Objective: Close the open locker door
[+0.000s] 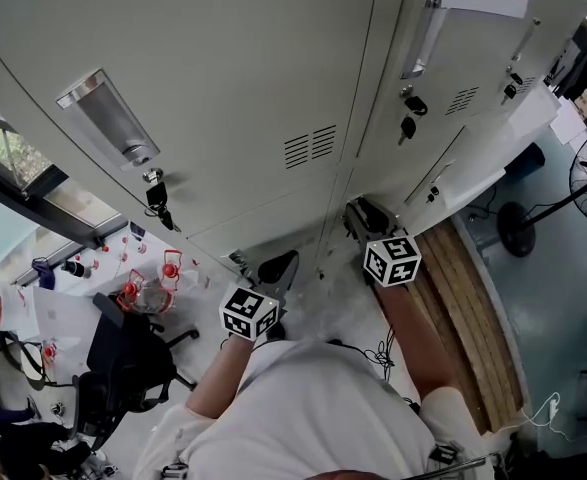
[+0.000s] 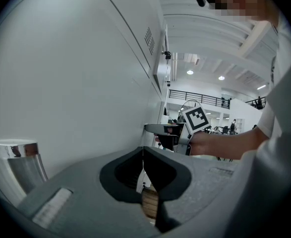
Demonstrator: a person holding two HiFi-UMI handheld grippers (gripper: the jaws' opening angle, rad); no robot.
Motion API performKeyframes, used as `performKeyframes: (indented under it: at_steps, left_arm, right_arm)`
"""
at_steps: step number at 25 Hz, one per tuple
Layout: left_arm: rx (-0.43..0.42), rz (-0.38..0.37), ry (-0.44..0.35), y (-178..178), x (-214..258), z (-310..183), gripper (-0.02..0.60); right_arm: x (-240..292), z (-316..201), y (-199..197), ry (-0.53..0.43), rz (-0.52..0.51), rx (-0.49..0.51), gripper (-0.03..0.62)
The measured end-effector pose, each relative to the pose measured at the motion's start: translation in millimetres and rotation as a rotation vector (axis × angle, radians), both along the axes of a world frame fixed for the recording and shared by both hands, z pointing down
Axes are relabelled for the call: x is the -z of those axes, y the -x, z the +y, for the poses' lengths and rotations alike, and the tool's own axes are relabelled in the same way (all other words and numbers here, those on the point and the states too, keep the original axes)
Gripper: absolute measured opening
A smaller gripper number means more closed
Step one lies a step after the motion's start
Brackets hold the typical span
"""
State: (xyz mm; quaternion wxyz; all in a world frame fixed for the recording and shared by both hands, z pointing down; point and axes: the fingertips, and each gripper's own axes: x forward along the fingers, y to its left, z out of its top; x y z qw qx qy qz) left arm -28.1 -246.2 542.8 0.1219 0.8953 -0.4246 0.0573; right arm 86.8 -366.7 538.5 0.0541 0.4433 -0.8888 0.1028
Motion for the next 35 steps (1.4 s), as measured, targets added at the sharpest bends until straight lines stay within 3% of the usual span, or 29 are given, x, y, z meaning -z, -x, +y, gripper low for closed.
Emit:
performKeyframes:
  at_steps: [10,29,35]
  left_arm:
    - [-0.054,0.012,-0.016,-13.9,6.0,-1.9,0.015]
    - [-0.253,0.036,-0.038,-76.3,19.9,7.2,0.015]
    - [-0.280,0.035,-0.047,-84.7,25.3,10.1,0.015]
  right_arm:
    - [5.1,27.0,-19.3,-0.017,0.066,-0.056,0.121]
    - [16.5,115.4,-112.8,-0.026,0.073,-0.323,0.060]
    - [21.6,137.1,-128.1,-0.048,0.084,-0.375,0.033]
